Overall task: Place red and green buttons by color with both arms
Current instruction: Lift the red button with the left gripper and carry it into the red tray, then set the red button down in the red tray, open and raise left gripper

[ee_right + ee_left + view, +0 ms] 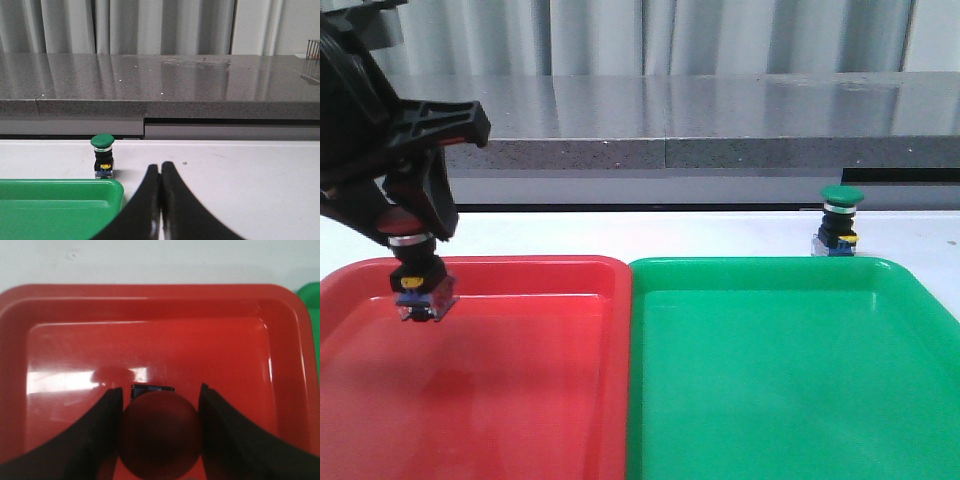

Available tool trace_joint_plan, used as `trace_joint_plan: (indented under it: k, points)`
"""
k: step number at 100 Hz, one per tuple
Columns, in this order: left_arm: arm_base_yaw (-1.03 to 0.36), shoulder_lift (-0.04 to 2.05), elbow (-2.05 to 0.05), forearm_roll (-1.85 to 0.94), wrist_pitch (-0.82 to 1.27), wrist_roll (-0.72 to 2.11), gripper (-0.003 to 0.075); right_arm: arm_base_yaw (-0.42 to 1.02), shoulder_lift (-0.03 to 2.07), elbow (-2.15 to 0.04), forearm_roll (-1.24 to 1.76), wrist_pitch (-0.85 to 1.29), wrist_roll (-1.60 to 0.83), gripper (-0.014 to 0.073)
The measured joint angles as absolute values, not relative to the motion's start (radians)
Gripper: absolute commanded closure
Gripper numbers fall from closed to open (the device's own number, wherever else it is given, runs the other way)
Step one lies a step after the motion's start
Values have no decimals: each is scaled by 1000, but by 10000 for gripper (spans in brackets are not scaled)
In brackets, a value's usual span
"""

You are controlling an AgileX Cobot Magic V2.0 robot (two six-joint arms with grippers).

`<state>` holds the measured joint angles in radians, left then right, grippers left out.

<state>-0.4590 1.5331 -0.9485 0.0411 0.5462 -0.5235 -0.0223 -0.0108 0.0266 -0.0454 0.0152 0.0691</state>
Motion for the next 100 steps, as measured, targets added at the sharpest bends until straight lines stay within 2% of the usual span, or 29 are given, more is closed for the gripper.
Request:
trace_joint_plan:
  k: [47,54,68,76,100]
  points:
    - [-470,1531,-843,57,493,-569,533,-22,-11,27,-45,15,69,658]
    - [-470,1531,-843,60,491,-571,475,-22,-11,27,-45,15,69,658]
    - [-470,1531,-843,61,489,-571,278,-22,-11,27,-45,15,69,658]
    - [-470,1531,-843,61,489,-571,211,-22,-11,27,-45,15,69,658]
    - [-470,1531,-843,62,485,-572,204,-22,-11,27,-45,15,69,658]
